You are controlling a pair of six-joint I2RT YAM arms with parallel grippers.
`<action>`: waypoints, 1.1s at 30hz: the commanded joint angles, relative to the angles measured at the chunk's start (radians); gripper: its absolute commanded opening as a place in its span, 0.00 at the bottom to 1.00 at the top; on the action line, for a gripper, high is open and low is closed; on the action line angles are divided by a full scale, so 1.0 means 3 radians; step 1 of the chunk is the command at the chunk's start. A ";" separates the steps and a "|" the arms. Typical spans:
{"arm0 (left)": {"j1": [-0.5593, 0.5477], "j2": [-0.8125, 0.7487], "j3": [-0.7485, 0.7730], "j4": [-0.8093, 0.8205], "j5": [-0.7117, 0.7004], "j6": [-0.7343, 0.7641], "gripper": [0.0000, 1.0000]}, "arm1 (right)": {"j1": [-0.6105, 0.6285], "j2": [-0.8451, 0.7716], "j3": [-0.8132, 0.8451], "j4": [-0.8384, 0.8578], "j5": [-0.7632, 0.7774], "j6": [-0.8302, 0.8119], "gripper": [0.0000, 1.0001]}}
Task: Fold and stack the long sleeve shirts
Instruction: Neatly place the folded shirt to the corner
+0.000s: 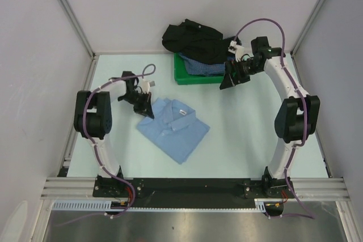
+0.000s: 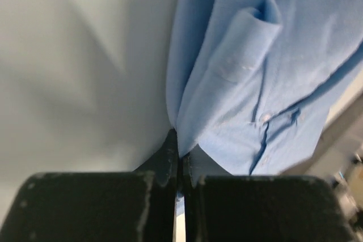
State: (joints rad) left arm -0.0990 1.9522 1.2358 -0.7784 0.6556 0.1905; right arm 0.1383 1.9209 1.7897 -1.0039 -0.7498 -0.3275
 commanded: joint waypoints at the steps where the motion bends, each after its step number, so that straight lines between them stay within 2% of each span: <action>1: 0.0441 0.0134 0.0665 0.0182 -0.0481 -0.0022 0.00 | -0.0159 -0.0226 0.0001 0.0043 -0.0037 0.0054 0.92; 5: 0.0733 0.0389 0.1233 0.0018 -0.0722 -0.0021 0.00 | -0.0297 -0.0196 0.0073 0.0012 -0.0016 0.0033 0.92; 9: 0.1019 0.0702 0.1876 0.0079 -0.0866 -0.0200 0.00 | -0.0379 -0.0150 0.0139 -0.0034 0.0004 0.0048 0.92; 13: 0.1071 0.1014 0.2363 0.0201 -0.1050 -0.0302 0.00 | -0.0410 -0.0165 0.0175 -0.0090 0.0081 0.0038 0.92; 19: 0.1082 0.1392 0.2875 0.0375 -0.1127 -0.0761 0.00 | -0.0430 -0.0139 0.0277 -0.0330 0.0285 -0.0064 0.93; 23: 0.1107 0.1444 0.2881 0.0610 -0.0989 -0.1140 0.00 | -0.0425 -0.0002 0.0461 -0.0580 0.0428 -0.0161 0.93; 27: 0.1168 0.1434 0.2886 0.0733 -0.1044 -0.1443 0.00 | -0.0420 0.0167 0.0686 -0.0688 0.0454 -0.0151 0.93; 33: 0.1327 0.1224 0.2396 0.0708 -0.1260 -0.1556 0.00 | -0.0349 0.0362 0.0973 -0.0724 0.0428 -0.0084 0.93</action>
State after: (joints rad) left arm 0.2508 2.3909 2.0254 -0.5961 0.3183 -0.2028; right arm 0.0189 2.0045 2.0190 -1.1900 -0.6296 -0.3599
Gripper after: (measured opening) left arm 0.015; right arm 0.927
